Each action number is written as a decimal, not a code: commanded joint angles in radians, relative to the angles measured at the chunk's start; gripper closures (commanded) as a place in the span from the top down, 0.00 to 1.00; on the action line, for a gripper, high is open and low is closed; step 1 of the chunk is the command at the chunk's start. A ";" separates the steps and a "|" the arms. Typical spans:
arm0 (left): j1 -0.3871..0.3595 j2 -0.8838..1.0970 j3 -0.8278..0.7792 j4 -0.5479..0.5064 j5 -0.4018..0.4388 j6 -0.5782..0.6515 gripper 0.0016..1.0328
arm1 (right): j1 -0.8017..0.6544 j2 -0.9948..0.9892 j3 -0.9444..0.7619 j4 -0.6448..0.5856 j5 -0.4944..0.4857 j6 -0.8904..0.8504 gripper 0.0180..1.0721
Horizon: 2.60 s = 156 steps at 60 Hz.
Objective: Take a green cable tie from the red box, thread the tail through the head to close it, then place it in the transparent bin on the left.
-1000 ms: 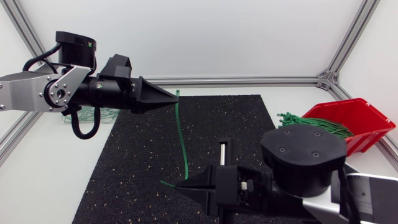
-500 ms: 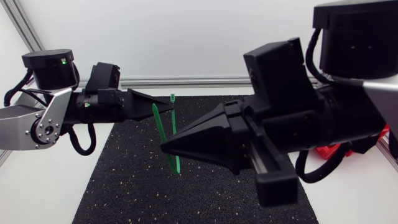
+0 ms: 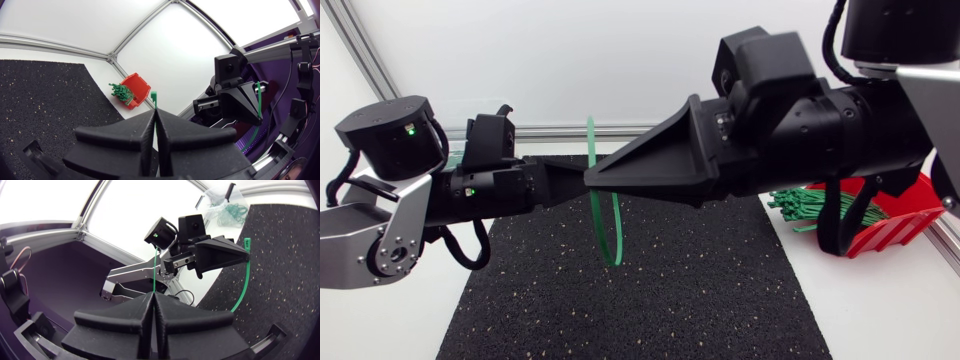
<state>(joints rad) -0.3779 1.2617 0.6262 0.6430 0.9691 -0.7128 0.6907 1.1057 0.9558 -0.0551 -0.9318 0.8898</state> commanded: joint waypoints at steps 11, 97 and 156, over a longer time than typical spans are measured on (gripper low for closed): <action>-0.079 -0.157 -0.042 0.034 -0.033 -0.088 0.03 | -0.005 -0.026 0.034 -0.009 -0.055 0.307 0.05; -0.403 -0.415 0.013 -0.172 -0.457 0.026 0.03 | 0.001 -0.149 0.190 -0.442 -0.093 0.505 0.05; -0.424 -0.444 -0.003 -0.184 -0.472 0.036 0.03 | 0.024 -0.107 0.170 -0.345 -0.084 0.521 0.05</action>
<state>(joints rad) -0.7998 0.8349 0.6292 0.4561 0.5022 -0.6834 0.7124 1.0027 1.1225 -0.4171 -1.0203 1.3693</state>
